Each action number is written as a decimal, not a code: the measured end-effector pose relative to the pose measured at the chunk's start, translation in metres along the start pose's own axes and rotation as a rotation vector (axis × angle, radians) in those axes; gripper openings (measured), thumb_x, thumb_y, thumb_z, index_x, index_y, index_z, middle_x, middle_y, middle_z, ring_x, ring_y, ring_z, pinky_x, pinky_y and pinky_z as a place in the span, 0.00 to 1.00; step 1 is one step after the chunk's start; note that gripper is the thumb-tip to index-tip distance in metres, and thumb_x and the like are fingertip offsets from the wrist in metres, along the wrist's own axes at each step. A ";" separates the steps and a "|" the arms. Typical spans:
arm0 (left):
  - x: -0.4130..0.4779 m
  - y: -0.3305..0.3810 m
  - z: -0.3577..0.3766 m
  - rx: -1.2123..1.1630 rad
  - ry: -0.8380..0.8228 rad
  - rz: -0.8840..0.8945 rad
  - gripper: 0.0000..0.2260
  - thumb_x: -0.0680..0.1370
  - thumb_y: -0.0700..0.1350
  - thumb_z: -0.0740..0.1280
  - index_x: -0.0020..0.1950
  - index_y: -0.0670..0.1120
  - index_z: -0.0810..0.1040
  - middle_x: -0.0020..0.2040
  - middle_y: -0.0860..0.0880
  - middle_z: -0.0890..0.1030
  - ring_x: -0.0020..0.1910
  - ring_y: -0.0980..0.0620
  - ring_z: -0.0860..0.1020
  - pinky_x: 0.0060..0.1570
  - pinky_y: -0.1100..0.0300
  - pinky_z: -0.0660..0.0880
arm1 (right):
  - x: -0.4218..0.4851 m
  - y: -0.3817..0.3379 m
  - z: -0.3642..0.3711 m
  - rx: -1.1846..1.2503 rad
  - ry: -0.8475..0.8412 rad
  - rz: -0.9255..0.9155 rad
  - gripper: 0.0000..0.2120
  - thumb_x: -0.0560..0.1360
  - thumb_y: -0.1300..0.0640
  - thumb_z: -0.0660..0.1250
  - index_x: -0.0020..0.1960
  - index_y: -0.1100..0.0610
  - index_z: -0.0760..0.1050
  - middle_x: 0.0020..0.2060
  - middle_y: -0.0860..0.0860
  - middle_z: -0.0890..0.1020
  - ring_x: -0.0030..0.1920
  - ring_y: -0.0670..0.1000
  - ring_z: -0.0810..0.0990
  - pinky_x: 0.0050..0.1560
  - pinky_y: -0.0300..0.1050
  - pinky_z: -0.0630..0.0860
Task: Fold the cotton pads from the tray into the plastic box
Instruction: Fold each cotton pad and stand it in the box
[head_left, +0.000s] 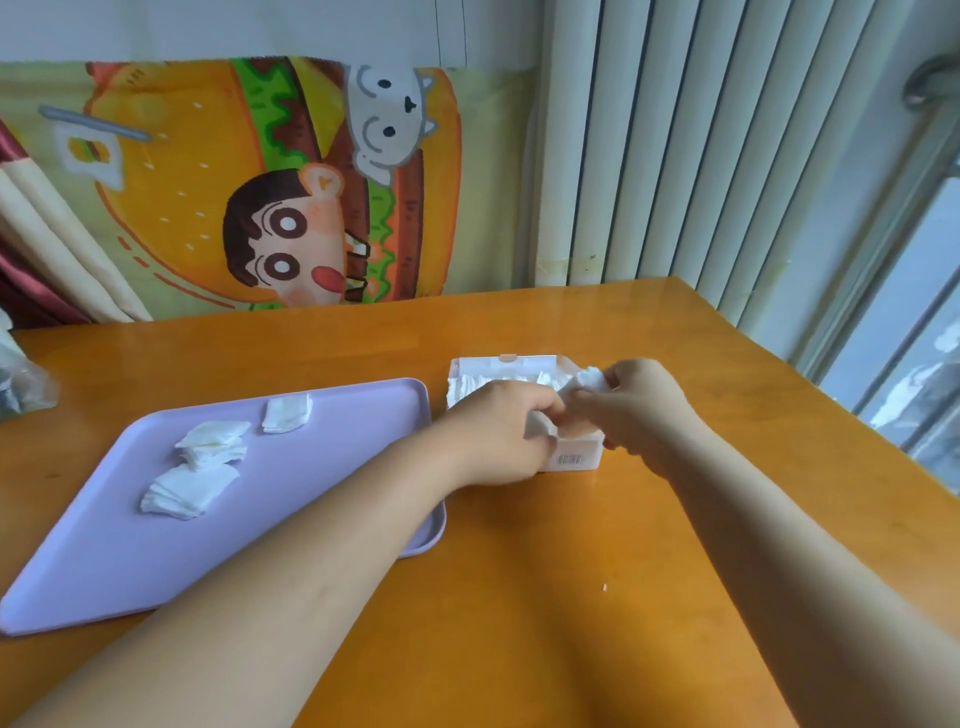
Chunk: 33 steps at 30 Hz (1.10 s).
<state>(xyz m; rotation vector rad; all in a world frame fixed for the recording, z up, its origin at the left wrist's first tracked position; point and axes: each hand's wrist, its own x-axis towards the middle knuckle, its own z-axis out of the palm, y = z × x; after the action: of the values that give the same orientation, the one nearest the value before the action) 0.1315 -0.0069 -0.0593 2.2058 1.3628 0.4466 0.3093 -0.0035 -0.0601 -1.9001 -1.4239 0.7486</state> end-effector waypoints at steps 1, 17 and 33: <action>0.006 -0.001 0.002 0.021 -0.028 -0.001 0.11 0.79 0.45 0.66 0.58 0.59 0.81 0.44 0.60 0.78 0.41 0.62 0.76 0.35 0.69 0.70 | 0.002 0.000 0.002 -0.039 -0.042 0.018 0.14 0.70 0.51 0.73 0.42 0.63 0.78 0.29 0.54 0.81 0.26 0.52 0.77 0.29 0.43 0.69; 0.009 -0.035 0.008 0.012 0.231 0.035 0.02 0.76 0.47 0.72 0.48 0.55 0.82 0.50 0.58 0.80 0.53 0.52 0.79 0.52 0.58 0.74 | 0.017 -0.029 0.028 -0.725 -0.098 -0.017 0.16 0.76 0.52 0.69 0.61 0.55 0.72 0.40 0.49 0.81 0.44 0.54 0.86 0.51 0.47 0.83; -0.019 -0.069 0.008 -0.157 0.213 -0.007 0.07 0.80 0.43 0.71 0.58 0.50 0.84 0.56 0.57 0.75 0.44 0.61 0.77 0.46 0.72 0.70 | 0.003 -0.035 0.049 -0.616 -0.323 0.094 0.17 0.84 0.56 0.55 0.70 0.55 0.73 0.51 0.57 0.87 0.38 0.50 0.82 0.47 0.46 0.79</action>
<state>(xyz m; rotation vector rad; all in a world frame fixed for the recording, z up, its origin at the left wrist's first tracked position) 0.0766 -0.0005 -0.1055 2.0713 1.3902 0.7781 0.2520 0.0142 -0.0639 -2.3981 -1.9427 0.7397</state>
